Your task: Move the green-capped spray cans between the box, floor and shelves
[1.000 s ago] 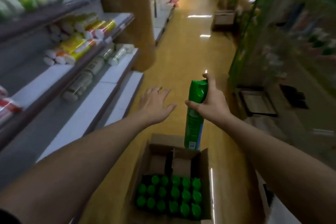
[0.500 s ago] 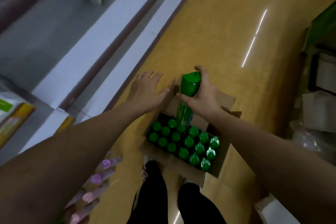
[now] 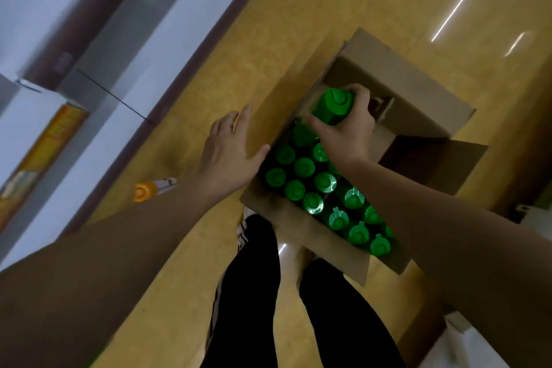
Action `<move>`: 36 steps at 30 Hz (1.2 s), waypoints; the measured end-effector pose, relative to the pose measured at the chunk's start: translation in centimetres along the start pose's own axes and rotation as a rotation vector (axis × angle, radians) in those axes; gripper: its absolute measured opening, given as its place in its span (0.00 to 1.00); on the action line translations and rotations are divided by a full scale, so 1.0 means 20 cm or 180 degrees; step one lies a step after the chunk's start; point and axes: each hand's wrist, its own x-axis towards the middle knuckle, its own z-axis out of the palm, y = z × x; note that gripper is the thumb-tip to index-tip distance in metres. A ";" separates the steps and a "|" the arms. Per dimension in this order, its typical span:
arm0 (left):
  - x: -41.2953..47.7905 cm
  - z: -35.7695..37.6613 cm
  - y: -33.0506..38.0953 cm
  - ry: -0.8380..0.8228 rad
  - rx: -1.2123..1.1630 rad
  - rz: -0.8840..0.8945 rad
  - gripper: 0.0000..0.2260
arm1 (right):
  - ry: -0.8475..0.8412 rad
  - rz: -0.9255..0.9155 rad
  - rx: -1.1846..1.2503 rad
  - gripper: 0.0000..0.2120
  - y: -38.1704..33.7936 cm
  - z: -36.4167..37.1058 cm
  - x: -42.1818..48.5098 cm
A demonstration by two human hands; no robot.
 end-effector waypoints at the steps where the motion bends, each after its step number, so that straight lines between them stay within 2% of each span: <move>1: 0.01 0.04 -0.05 -0.0025 -0.0011 -0.0038 0.37 | -0.0066 0.0040 -0.0038 0.35 0.04 0.05 0.01; 11: 0.13 0.28 -0.33 -0.0242 -0.0456 -0.0518 0.38 | -0.0562 0.0298 -0.1047 0.32 0.41 0.34 0.19; 21: 0.14 0.42 -0.48 -0.0316 -0.0905 -0.0935 0.36 | -0.0733 0.0459 -0.1745 0.30 0.55 0.54 0.29; 30: 0.12 0.48 -0.54 -0.0342 -0.0908 -0.1022 0.35 | -0.0764 0.0498 -0.1875 0.29 0.56 0.58 0.28; 36: 0.04 0.51 -0.52 -0.0114 -0.0956 -0.1036 0.35 | -0.0764 0.0372 -0.1774 0.31 0.55 0.55 0.24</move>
